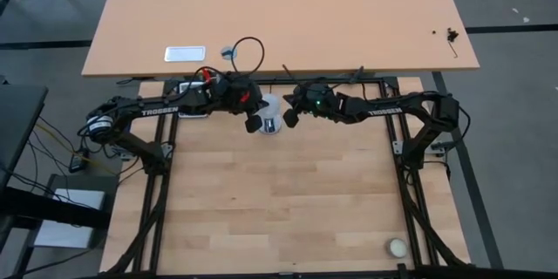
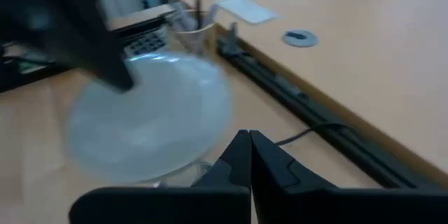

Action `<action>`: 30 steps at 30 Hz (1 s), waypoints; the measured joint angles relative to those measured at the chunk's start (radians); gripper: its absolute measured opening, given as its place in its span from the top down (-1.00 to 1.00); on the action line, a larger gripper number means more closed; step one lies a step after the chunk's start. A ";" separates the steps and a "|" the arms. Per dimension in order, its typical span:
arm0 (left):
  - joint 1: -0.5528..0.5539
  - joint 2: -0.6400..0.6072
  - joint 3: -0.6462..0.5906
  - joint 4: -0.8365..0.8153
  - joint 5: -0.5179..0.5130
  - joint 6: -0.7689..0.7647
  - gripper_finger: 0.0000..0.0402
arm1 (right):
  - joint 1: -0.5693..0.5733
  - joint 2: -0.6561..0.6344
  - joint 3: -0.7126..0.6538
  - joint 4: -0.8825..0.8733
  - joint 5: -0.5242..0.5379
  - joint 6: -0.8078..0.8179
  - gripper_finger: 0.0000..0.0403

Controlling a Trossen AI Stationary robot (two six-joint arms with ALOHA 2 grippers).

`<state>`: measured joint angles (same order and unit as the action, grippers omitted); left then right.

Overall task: Screw lightbulb
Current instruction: Remove the white lightbulb from the silver lamp

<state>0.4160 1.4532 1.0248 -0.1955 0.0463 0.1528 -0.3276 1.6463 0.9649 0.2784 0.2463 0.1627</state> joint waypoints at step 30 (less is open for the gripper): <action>0.004 0.000 0.000 0.003 -0.020 -0.003 1.00 | 0.040 0.022 0.000 -0.004 -0.149 -0.028 0.97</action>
<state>0.4198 1.4528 1.0248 -0.1922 0.0261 0.1501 -0.2881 1.6684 0.9647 0.2740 0.0973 0.1351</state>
